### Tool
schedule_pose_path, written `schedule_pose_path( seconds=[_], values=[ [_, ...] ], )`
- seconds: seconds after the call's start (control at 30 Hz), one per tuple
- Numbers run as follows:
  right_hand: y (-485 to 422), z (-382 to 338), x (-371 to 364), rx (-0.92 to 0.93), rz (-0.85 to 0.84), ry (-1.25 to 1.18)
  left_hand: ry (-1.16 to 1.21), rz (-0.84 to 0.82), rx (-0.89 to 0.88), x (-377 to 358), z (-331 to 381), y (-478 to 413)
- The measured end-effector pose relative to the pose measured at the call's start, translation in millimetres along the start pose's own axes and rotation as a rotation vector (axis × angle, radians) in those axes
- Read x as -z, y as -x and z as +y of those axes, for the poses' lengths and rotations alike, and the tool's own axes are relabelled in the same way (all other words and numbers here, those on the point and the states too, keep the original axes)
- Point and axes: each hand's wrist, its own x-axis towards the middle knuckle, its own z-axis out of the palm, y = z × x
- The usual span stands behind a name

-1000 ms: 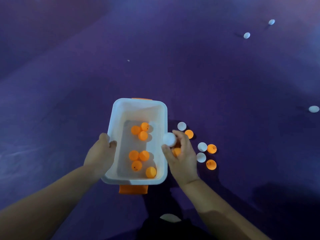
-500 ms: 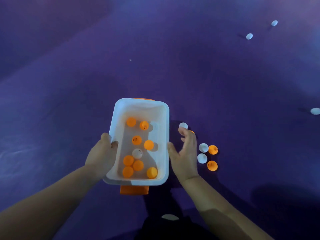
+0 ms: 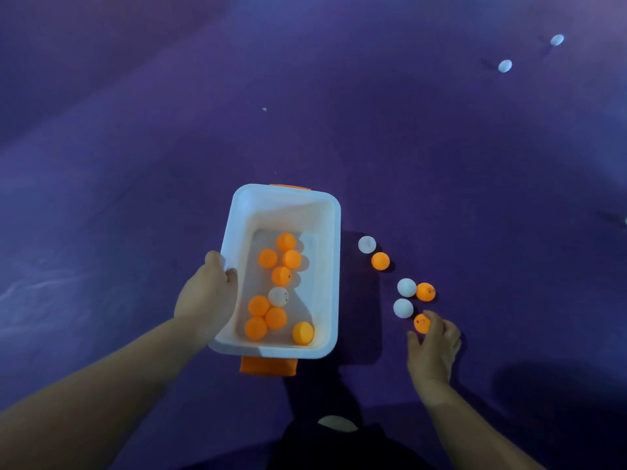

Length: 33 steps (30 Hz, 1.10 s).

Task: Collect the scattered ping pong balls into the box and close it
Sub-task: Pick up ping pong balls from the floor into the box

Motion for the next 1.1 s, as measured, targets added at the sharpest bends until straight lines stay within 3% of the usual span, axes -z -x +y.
schedule_pose_path(
  seconds=[0.37,0.43,0.53,0.83,0.97,1.1],
  values=[
    [-4.7,-11.4,10.8,-0.293,0.093,-0.489,-0.013,0.018,0.005,-4.2,-2.1,-3.1],
    [-4.0,-12.3,9.4,-0.314,0.079,-0.414,-0.02,0.025,-0.003,-4.8,-2.2,-2.5],
    [-5.4,-13.2,7.6,-0.25,0.005,-0.21,-0.033,0.029,-0.005,-5.5,-3.0,-2.7],
    [-10.6,-26.7,-3.1,-0.194,-0.178,-0.167,-0.011,0.022,-0.008,-3.0,-4.5,-2.3],
    [10.3,-57.0,2.6,-0.099,-0.101,-0.454,-0.015,0.027,-0.007,-3.8,-5.9,-4.1],
    [43.1,-110.7,19.4,0.184,-0.097,-0.755,-0.016,0.026,0.008,-5.5,-6.0,-5.2]
  ],
)
